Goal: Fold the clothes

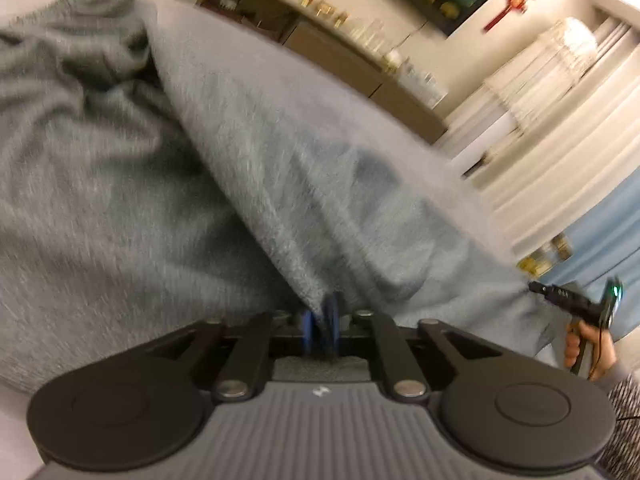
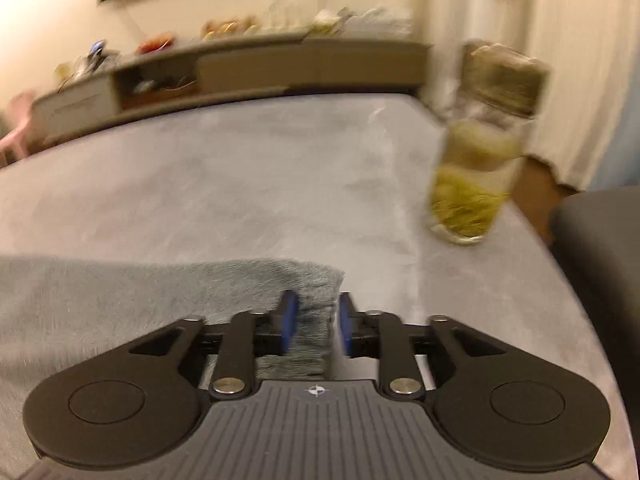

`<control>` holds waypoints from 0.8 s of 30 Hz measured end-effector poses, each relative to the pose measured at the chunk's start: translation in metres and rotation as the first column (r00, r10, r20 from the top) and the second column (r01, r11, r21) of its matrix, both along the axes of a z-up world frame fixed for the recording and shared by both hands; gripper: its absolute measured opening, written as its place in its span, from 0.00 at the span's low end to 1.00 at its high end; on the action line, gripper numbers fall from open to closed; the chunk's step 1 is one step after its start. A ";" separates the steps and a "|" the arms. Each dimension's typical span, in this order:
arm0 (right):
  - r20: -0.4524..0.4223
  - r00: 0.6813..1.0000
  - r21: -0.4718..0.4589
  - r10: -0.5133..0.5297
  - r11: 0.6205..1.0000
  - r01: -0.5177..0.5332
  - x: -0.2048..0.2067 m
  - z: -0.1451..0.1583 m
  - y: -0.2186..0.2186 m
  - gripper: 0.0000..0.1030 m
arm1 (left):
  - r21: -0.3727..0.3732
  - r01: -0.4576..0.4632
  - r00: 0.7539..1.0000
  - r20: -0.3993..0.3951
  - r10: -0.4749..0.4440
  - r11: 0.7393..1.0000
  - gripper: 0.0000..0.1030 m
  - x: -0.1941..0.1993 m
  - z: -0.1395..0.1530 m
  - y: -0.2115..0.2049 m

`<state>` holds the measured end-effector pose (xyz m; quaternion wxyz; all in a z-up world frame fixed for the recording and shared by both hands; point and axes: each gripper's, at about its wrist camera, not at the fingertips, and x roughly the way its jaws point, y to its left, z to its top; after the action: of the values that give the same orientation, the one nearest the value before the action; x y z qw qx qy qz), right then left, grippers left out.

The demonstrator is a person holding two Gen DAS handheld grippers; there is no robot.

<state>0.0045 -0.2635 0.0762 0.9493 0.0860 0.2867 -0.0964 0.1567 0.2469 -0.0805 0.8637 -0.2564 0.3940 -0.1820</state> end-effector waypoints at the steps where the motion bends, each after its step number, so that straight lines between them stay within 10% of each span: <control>1: 0.003 1.000 0.007 -0.010 1.000 0.010 -0.003 -0.001 0.001 0.46 | -0.018 -0.012 1.000 0.021 0.013 1.000 0.19 -0.002 0.006 0.007; 8: -0.071 0.994 -0.005 0.084 0.996 -0.085 -0.024 -0.002 0.029 0.46 | -0.010 -0.289 0.957 0.007 0.289 0.957 0.19 0.000 0.019 0.086; 14: -0.210 0.973 -0.073 0.094 0.991 -0.112 -0.018 -0.013 0.040 0.45 | 0.129 -0.589 0.795 -0.089 0.601 0.798 0.14 -0.012 0.011 0.179; 15: -0.233 0.968 -0.084 0.095 0.990 -0.117 -0.017 -0.015 0.042 0.45 | 0.113 -0.625 0.765 -0.111 0.635 0.773 0.02 -0.015 0.009 0.195; 19: -0.323 0.942 -0.126 0.094 0.982 -0.141 -0.013 -0.023 0.049 0.45 | 0.050 -0.719 0.677 -0.177 0.715 0.693 0.10 -0.027 0.017 0.243; 21: -0.368 0.926 -0.146 0.091 0.977 -0.154 -0.012 -0.026 0.052 0.45 | 0.035 -0.695 0.705 -0.161 0.690 0.718 0.19 -0.021 0.028 0.245; 24: -0.364 0.930 -0.238 0.055 0.960 -0.150 -0.011 -0.012 0.074 0.47 | -0.031 -0.576 0.812 -0.142 0.567 0.817 0.19 0.007 0.034 0.244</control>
<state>-0.0064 -0.1891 0.0638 0.8888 -0.0739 0.4418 -0.0970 0.1636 0.4905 -0.0461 0.8419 -0.4049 0.3456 0.0882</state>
